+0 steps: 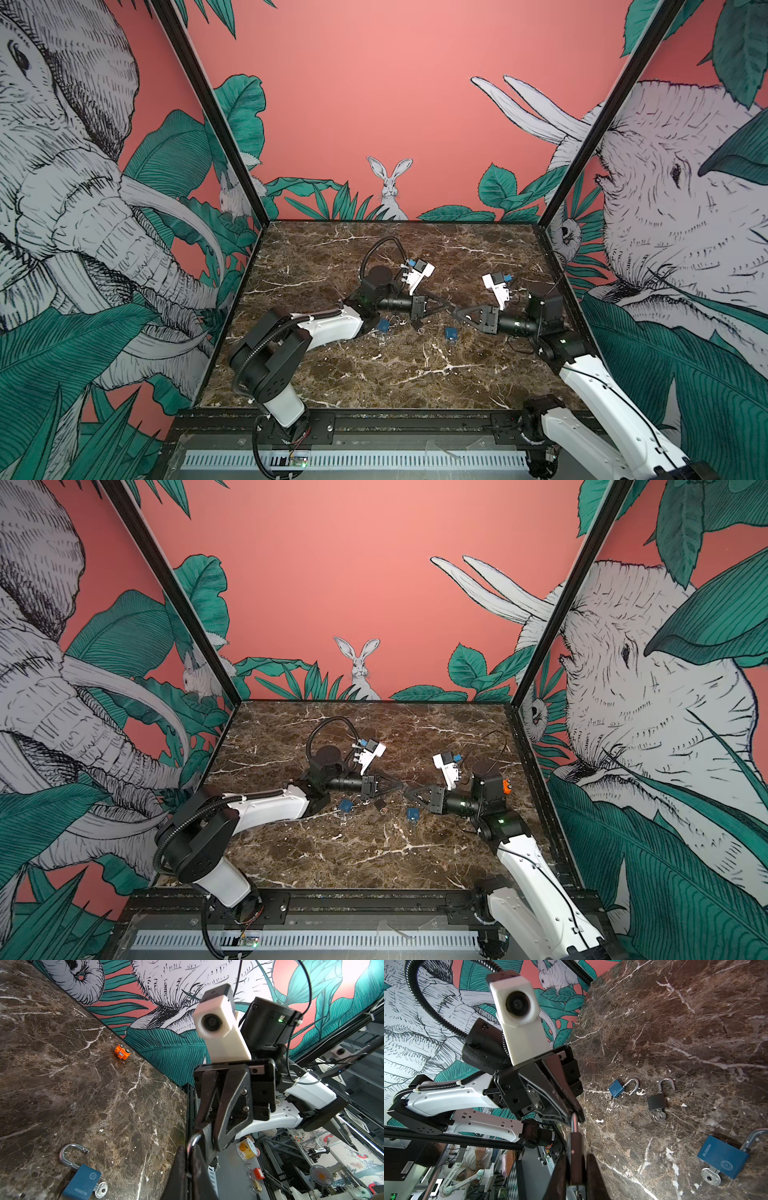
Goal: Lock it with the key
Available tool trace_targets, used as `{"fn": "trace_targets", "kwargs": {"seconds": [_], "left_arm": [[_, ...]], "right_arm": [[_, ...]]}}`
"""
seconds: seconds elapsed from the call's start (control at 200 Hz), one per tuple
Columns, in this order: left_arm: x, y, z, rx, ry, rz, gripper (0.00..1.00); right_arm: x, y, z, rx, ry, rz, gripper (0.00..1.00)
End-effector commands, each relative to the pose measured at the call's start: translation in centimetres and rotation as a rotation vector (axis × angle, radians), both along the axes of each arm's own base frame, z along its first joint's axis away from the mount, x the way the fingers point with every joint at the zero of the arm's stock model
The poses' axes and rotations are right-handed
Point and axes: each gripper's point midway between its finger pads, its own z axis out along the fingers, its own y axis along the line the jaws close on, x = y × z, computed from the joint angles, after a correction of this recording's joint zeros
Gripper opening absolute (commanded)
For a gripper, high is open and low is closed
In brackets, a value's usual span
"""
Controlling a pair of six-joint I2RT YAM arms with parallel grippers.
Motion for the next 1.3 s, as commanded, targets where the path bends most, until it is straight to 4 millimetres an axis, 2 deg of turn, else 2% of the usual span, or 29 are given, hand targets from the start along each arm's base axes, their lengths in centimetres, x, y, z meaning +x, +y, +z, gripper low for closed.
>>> {"fn": "trace_targets", "kwargs": {"seconds": [0.0,0.115,0.22,0.27,0.495,0.52,0.615,0.765,1.01,1.295], "left_arm": [[-6.8,-0.7,3.1,-0.078,-0.07,-0.269,0.15],[-7.0,-0.6,3.3,-0.081,-0.074,-0.275,0.16],[-7.1,-0.4,3.2,-0.074,-0.079,-0.271,0.08],[-7.1,-0.4,3.2,-0.074,-0.08,-0.265,0.0],[-6.1,-0.6,3.5,-0.084,-0.07,-0.194,0.0],[-5.7,-0.6,3.5,-0.088,-0.065,-0.173,0.0],[-4.1,-0.1,4.1,-0.123,-0.04,-0.087,0.0],[-2.6,0.6,4.8,-0.165,-0.017,-0.025,0.0],[-2.3,0.5,4.4,-0.146,-0.009,-0.027,0.0],[-0.8,0.9,4.2,-0.175,0.038,0.011,0.0]], "right_arm": [[1.5,0.3,3.3,0.044,-0.17,-0.015,0.0],[1.6,0.4,3.4,0.044,-0.168,-0.007,0.0],[1.6,0.4,3.3,0.039,-0.163,-0.004,0.0],[1.7,0.4,3.1,0.035,-0.158,-0.005,0.0],[2.4,0.0,2.5,0.011,-0.128,-0.051,0.0],[2.4,0.0,2.6,0.016,-0.125,-0.053,0.06],[2.3,0.1,3.0,0.052,-0.132,-0.053,0.2],[2.0,0.0,3.1,0.071,-0.134,-0.056,0.26],[1.7,-0.1,3.9,0.089,-0.155,-0.057,0.2],[1.0,-0.2,4.8,0.122,-0.178,-0.053,0.21]]}}
